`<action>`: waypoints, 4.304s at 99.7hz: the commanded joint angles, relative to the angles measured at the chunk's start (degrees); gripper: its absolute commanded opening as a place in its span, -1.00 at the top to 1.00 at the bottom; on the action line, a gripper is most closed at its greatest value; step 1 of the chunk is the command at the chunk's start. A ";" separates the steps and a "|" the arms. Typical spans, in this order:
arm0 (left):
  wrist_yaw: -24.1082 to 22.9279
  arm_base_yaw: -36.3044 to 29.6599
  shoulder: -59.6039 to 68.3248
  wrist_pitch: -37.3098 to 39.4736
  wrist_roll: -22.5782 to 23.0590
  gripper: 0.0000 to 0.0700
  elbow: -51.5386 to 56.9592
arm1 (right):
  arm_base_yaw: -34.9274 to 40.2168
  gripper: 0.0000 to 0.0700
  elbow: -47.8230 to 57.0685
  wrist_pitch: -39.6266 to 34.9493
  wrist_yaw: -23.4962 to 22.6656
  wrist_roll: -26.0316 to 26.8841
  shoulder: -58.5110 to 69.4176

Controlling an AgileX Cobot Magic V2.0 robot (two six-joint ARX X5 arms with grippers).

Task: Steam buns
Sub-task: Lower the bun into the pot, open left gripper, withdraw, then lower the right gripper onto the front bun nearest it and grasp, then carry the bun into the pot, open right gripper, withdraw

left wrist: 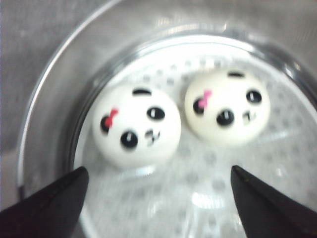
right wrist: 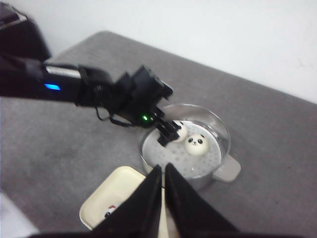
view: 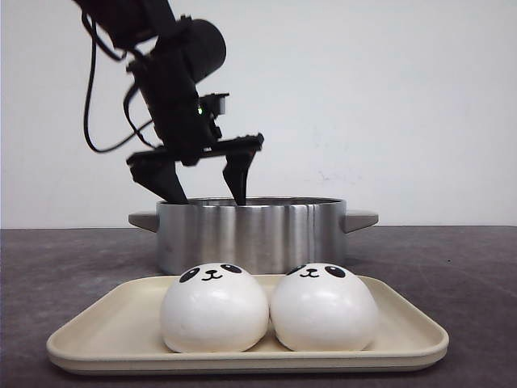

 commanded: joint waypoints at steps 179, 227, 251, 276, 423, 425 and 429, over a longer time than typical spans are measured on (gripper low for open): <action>-15.32 -28.39 -49.59 -21.66 -6.49 -0.56 1.44 | -4.98 1.00 -47.04 33.59 -18.51 15.85 37.46; -15.32 -28.37 -49.59 -21.11 -5.14 -0.56 1.44 | -4.44 1.00 -30.58 28.89 -11.23 9.73 18.97; -15.58 -28.37 -49.59 -19.08 -4.87 -0.56 1.44 | -11.28 1.00 -14.47 28.41 -10.16 -0.87 24.79; -15.72 -28.37 -49.46 -18.67 -4.79 -0.56 1.44 | -18.14 1.00 -11.58 29.64 -11.65 -4.83 39.87; -16.94 -28.22 -36.41 -33.88 -9.73 -0.56 -0.24 | -11.52 0.96 -8.96 28.83 -10.23 -2.23 20.17; -16.94 -28.22 -35.95 -33.57 -9.77 -0.56 -0.68 | -11.04 0.96 -8.96 28.83 -9.46 -2.23 18.88; -16.59 -28.22 -35.15 -32.59 -9.84 -0.56 -1.81 | -10.23 0.96 -8.96 28.94 -8.39 -2.21 16.59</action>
